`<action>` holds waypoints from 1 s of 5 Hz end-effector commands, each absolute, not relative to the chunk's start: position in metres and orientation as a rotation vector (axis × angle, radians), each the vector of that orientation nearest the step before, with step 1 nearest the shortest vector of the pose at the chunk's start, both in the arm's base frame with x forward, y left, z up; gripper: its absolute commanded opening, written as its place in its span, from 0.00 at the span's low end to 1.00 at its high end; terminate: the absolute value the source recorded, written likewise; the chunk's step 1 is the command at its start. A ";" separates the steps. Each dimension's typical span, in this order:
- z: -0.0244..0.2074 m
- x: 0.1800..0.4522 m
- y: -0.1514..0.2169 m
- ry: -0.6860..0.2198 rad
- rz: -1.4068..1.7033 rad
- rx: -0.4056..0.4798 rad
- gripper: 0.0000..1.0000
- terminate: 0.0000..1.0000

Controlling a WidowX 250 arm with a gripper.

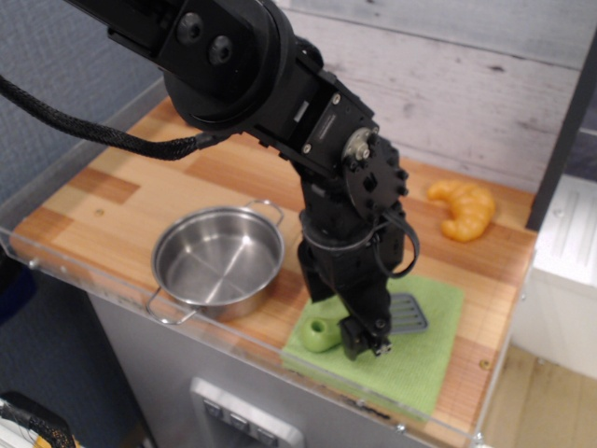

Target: Put the spatula on the green cloth.

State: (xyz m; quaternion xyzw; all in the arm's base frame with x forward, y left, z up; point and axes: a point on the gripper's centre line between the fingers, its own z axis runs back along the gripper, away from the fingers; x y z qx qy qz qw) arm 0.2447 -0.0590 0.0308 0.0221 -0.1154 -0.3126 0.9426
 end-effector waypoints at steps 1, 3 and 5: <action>0.073 0.252 -0.044 -0.335 -0.566 0.080 1.00 0.00; 0.137 0.247 -0.018 -0.410 -0.381 0.001 1.00 0.00; 0.137 0.247 -0.018 -0.410 -0.381 0.001 1.00 0.00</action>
